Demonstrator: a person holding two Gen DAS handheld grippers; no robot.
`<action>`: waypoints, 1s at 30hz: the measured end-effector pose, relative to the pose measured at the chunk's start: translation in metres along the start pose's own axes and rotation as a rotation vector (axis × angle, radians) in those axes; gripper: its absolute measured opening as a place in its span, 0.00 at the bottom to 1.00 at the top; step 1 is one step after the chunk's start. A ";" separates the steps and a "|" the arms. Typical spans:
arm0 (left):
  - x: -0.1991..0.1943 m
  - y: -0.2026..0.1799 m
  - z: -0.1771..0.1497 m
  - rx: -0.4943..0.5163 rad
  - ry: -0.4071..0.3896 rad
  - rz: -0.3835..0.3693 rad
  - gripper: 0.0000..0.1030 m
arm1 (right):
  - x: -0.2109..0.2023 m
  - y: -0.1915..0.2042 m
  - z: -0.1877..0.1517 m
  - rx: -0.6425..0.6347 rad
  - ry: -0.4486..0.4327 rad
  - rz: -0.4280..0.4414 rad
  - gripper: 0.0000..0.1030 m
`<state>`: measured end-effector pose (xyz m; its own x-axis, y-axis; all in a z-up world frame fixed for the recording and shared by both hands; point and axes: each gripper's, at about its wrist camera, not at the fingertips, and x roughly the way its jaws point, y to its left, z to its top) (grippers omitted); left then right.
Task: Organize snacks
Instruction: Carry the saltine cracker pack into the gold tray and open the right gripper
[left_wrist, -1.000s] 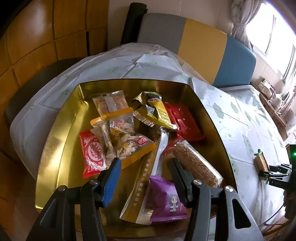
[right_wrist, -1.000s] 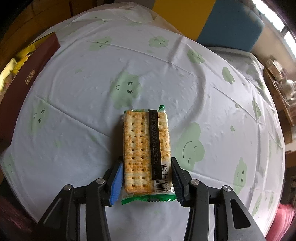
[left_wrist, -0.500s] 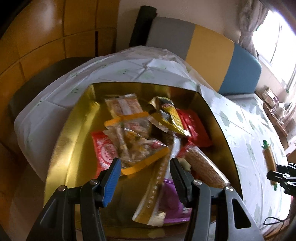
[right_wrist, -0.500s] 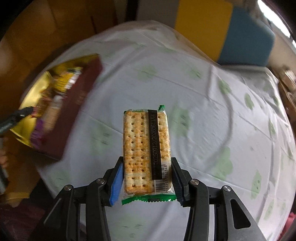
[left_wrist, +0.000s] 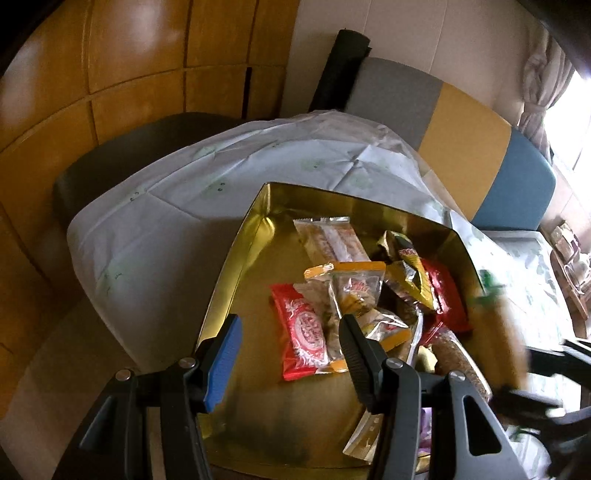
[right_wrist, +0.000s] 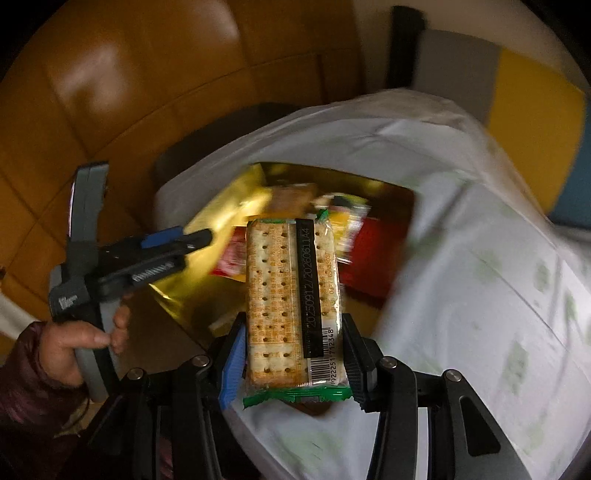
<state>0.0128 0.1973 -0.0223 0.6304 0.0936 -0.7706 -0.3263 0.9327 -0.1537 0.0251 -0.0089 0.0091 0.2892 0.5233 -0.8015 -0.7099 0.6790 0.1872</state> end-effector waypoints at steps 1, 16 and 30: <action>0.000 0.000 -0.001 0.000 0.003 -0.002 0.53 | 0.011 0.006 0.003 -0.023 0.013 -0.010 0.46; 0.006 -0.013 -0.007 0.030 0.027 -0.034 0.53 | 0.074 -0.006 0.008 -0.025 0.113 -0.085 0.50; 0.002 -0.018 -0.006 0.046 0.017 -0.019 0.53 | 0.082 -0.004 -0.002 -0.048 0.085 -0.140 0.27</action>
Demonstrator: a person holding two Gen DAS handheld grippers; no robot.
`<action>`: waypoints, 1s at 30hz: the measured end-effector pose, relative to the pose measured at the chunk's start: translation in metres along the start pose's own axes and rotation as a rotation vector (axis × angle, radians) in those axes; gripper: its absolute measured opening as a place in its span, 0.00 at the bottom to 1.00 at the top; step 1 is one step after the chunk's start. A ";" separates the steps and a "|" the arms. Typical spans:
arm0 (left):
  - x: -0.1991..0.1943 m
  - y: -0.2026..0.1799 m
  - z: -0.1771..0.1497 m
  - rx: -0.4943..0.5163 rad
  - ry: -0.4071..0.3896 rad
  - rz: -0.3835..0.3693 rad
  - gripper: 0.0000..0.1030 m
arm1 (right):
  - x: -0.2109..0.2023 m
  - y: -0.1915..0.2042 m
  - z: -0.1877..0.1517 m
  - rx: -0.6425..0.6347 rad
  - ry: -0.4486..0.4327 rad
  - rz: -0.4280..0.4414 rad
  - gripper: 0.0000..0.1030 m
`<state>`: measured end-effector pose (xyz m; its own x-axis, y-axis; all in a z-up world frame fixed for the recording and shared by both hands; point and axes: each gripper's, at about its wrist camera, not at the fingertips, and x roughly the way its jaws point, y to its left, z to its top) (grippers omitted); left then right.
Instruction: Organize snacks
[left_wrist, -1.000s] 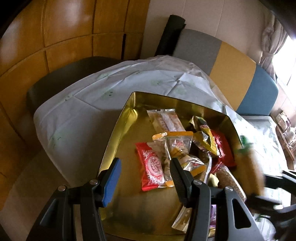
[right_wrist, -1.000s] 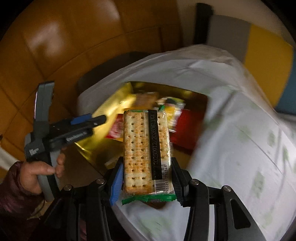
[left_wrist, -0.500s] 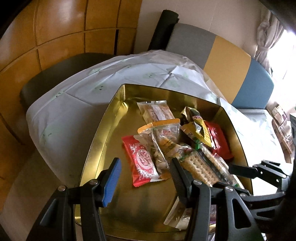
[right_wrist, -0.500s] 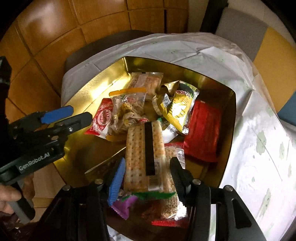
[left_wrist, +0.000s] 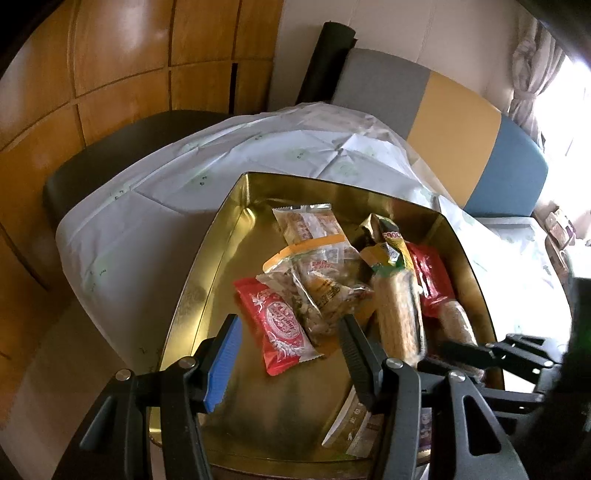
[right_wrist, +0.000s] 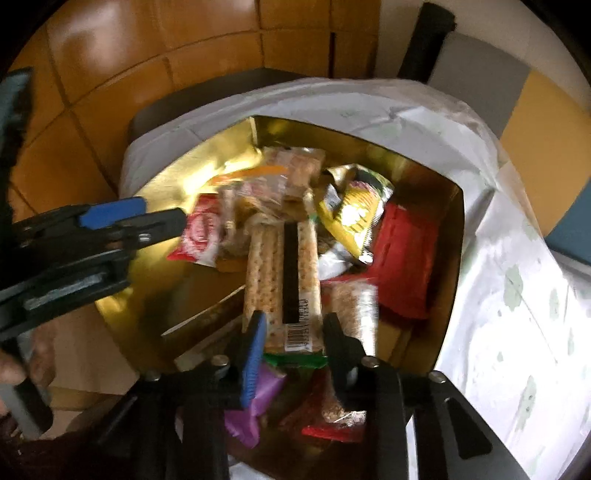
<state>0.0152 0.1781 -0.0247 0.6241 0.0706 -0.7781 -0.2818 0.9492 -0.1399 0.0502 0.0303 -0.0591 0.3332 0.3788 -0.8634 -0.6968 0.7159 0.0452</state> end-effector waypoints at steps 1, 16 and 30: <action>0.000 -0.001 0.000 0.003 0.000 0.001 0.53 | 0.005 -0.004 -0.001 0.021 0.018 -0.001 0.27; -0.009 -0.021 -0.006 0.060 -0.033 0.029 0.53 | -0.011 -0.012 -0.014 0.100 -0.034 -0.014 0.27; -0.027 -0.043 -0.014 0.112 -0.072 0.012 0.54 | -0.034 -0.020 -0.038 0.183 -0.084 -0.053 0.33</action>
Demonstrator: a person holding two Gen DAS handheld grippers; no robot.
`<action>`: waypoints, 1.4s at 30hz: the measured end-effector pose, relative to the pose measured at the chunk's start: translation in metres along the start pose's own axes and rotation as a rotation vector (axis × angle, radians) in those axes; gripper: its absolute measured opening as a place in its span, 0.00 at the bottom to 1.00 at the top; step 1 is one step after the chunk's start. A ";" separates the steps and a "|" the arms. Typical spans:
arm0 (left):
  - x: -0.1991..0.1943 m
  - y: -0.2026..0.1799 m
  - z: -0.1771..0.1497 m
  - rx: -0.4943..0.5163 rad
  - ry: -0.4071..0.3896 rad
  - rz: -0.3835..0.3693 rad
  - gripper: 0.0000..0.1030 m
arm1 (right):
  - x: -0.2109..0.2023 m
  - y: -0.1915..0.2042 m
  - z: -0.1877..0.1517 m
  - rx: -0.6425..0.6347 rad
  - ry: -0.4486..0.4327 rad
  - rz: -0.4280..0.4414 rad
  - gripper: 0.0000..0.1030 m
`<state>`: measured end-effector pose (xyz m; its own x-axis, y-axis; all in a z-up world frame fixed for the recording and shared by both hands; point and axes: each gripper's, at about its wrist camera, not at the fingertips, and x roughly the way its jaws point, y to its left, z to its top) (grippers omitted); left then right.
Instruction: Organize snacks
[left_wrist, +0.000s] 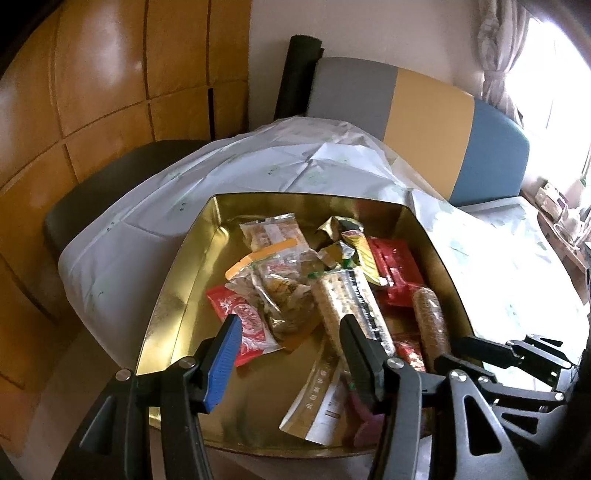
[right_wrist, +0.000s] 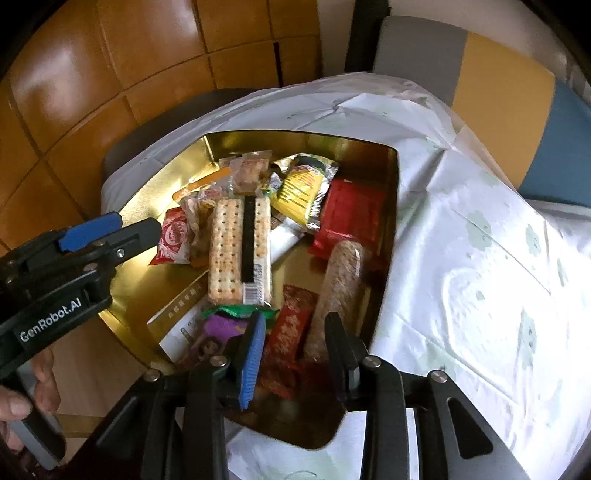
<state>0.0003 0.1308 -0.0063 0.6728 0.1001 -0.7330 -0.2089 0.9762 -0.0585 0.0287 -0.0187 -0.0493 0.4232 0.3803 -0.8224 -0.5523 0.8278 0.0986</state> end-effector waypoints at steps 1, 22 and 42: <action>-0.001 -0.001 0.000 0.002 -0.005 -0.001 0.54 | -0.003 -0.002 -0.001 0.010 -0.006 -0.004 0.33; -0.037 -0.035 -0.012 0.049 -0.109 0.000 0.69 | -0.073 -0.026 -0.062 0.192 -0.156 -0.171 0.59; -0.038 -0.039 -0.016 0.014 -0.138 0.093 0.69 | -0.071 -0.017 -0.060 0.179 -0.192 -0.207 0.72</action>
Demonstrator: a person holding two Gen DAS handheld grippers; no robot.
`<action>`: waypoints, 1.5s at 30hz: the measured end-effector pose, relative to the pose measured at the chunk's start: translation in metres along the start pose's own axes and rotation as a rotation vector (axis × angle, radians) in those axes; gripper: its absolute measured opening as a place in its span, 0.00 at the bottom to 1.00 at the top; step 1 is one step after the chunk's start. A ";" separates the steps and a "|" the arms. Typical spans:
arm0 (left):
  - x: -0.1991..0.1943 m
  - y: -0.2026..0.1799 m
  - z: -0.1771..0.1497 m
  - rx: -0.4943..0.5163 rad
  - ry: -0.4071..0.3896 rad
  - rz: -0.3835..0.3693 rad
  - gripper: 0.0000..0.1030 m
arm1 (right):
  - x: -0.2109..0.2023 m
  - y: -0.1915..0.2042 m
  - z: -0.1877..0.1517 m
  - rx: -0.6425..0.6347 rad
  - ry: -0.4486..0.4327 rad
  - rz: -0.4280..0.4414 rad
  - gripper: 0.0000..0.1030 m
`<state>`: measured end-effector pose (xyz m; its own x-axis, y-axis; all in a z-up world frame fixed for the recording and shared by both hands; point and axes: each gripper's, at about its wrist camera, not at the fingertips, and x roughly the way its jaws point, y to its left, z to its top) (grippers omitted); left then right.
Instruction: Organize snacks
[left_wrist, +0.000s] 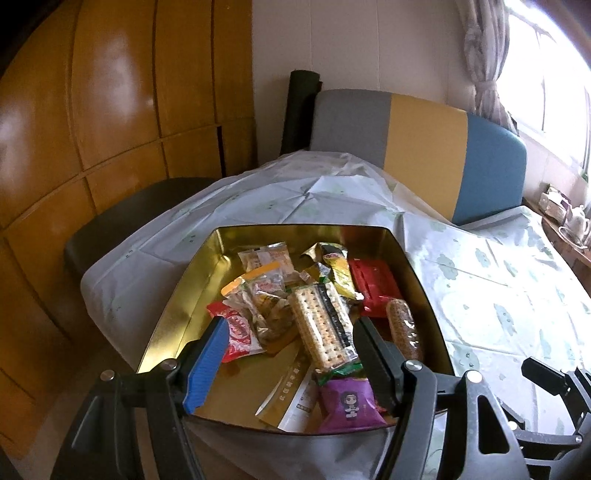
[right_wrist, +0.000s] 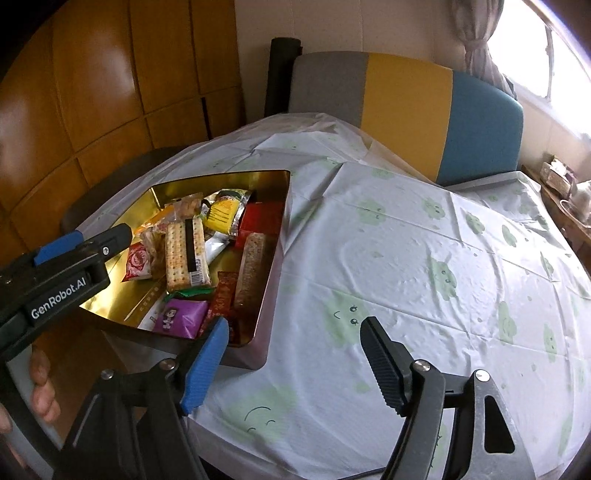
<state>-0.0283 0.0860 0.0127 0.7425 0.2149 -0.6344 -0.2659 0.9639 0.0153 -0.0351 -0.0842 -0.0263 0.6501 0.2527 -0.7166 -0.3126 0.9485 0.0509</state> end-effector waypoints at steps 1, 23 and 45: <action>0.001 0.001 0.000 -0.005 0.003 0.005 0.69 | 0.001 0.000 0.000 0.000 0.001 0.000 0.72; 0.001 0.007 0.002 -0.025 -0.003 0.044 0.69 | 0.007 0.006 0.000 -0.016 0.011 0.001 0.76; 0.001 0.001 0.001 0.015 -0.010 0.034 0.54 | 0.006 0.001 0.001 0.006 0.009 0.007 0.78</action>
<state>-0.0271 0.0871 0.0131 0.7396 0.2489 -0.6253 -0.2817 0.9583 0.0482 -0.0313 -0.0813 -0.0298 0.6418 0.2574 -0.7224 -0.3128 0.9479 0.0598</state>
